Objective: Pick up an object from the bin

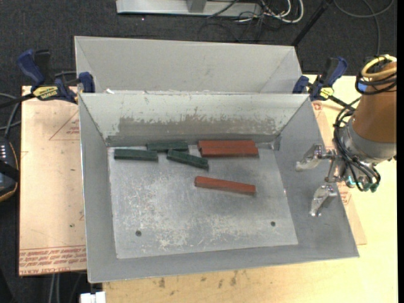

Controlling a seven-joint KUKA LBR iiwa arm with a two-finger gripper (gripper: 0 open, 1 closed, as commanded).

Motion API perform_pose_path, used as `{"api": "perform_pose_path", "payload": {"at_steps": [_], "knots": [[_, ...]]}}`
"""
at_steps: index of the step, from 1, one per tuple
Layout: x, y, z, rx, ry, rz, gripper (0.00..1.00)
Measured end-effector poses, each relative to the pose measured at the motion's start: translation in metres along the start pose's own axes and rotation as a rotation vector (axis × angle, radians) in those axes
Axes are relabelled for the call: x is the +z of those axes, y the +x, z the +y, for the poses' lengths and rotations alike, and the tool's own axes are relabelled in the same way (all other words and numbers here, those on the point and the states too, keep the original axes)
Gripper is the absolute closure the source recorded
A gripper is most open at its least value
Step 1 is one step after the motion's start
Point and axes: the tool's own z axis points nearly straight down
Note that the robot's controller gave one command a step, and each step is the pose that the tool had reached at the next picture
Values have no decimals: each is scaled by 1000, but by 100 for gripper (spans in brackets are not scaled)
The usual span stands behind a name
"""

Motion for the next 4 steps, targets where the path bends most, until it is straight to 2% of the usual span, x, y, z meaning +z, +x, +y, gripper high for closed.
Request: {"api": "perform_pose_path", "payload": {"at_steps": [1, 2, 3, 4], "knots": [[-4, -2, 1, -4, 1, -7, 0], [71, -26, 46, 3, 2, -13, 0], [76, -26, 106, -71, -1, -8, 0], [85, -46, 136, 146, 0, -9, 0]]}}
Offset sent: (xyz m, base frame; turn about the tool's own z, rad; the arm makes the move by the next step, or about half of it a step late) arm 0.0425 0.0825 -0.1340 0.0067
